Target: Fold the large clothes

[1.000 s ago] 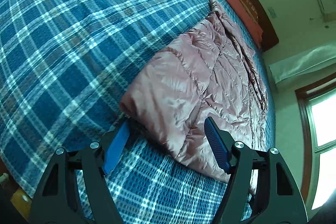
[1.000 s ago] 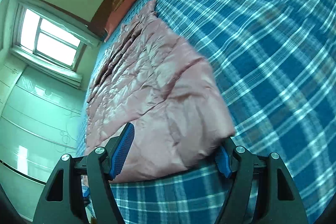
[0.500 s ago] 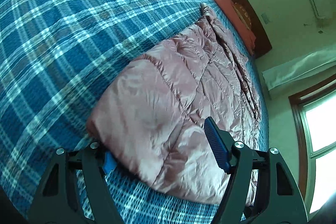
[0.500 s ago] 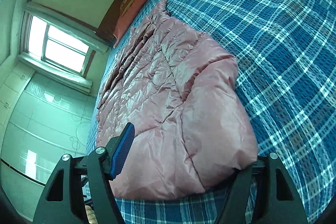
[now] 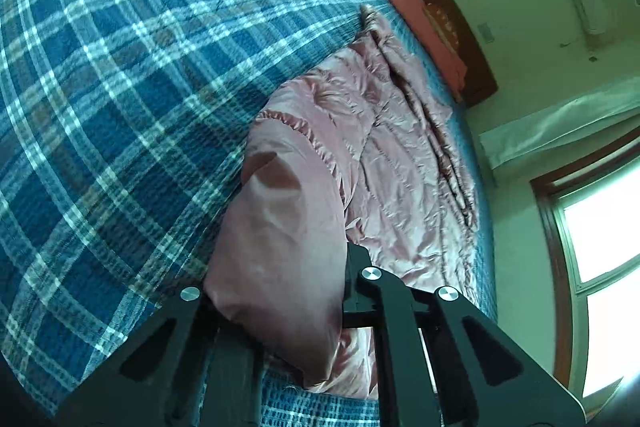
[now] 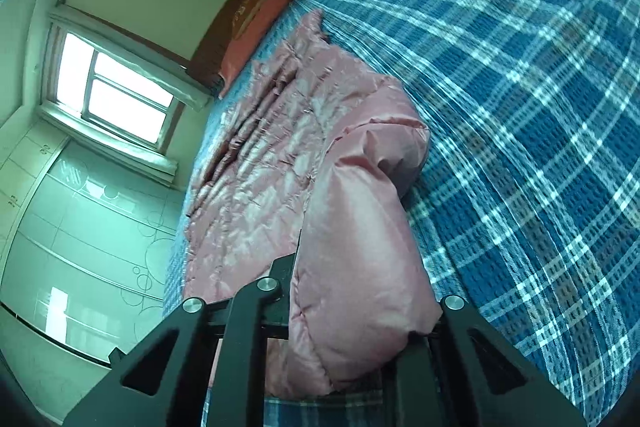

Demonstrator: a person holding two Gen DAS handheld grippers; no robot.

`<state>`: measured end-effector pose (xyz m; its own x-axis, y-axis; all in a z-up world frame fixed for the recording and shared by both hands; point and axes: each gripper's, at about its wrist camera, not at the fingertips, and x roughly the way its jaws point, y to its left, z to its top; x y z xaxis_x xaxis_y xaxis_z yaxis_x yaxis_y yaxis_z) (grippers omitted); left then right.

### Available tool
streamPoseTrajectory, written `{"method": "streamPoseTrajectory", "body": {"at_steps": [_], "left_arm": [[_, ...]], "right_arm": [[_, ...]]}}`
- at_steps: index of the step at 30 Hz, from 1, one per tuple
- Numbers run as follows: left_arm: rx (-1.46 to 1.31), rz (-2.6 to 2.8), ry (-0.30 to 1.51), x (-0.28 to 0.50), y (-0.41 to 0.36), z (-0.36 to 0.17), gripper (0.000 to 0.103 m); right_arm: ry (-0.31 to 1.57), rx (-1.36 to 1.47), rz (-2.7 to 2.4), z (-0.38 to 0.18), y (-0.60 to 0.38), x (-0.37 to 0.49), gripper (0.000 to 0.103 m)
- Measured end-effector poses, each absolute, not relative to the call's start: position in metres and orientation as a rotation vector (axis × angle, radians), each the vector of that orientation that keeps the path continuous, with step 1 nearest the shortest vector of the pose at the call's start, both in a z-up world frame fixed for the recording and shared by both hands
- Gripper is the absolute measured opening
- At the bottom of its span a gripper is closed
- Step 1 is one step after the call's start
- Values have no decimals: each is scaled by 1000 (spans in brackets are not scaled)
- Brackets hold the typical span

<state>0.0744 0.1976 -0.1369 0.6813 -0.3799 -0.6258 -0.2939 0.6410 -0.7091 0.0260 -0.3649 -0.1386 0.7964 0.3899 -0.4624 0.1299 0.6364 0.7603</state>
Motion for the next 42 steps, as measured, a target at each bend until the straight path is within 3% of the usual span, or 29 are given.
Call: {"method": "streamPoseTrajectory", "body": {"at_steps": [24,31,42], "left_arm": [[-840,-271,657,20,196,-20,6],[-794,-276,634,100,191,3,6],[-694,-164,700,310,168,-4,6]], "right_arm": [[464,859,368,-44,-367,-38,10],[431,832,402,-13,-375,48,10],[480,815,304,15,-389,241,10]]}}
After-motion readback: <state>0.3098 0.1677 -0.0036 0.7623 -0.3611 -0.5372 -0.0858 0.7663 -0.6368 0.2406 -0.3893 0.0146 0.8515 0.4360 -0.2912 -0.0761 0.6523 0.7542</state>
